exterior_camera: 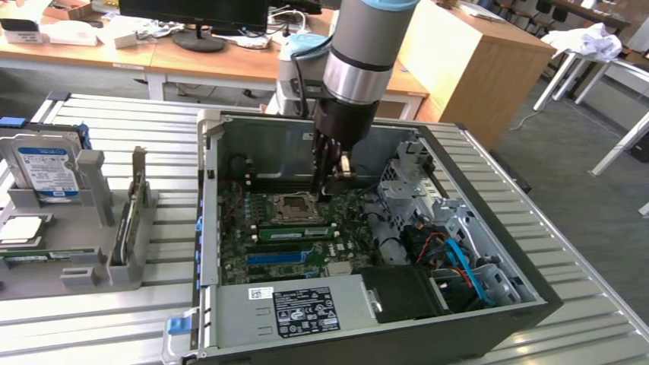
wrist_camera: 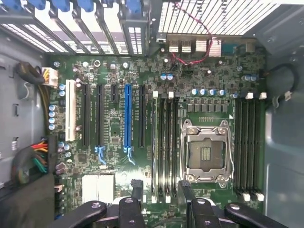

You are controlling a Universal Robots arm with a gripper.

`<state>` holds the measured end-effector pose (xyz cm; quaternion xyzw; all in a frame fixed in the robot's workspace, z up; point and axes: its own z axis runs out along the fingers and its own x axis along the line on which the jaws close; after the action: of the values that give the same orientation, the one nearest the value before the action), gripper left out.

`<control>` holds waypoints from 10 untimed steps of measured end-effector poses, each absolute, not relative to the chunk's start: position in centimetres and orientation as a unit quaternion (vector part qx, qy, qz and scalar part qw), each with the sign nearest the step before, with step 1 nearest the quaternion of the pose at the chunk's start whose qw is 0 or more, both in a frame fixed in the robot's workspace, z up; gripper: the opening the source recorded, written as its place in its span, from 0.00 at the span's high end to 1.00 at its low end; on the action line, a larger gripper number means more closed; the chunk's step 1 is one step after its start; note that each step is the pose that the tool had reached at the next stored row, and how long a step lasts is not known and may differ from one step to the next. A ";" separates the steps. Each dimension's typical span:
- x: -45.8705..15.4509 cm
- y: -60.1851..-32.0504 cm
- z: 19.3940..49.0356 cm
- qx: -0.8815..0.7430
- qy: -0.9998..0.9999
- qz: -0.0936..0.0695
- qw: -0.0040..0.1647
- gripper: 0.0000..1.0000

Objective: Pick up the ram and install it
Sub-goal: 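Insert the ram into the slot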

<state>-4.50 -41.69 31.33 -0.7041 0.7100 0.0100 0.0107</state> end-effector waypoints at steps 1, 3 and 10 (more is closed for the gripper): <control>-4.5 -41.7 31.6 -0.704 0.710 0.010 0.010 0.57; -4.5 -41.7 32.2 -0.704 0.710 0.011 0.010 0.57; -4.5 -41.7 34.1 -0.704 0.711 0.012 0.009 0.57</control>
<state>-4.49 -41.69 34.14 -0.7035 0.7105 0.0118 0.0087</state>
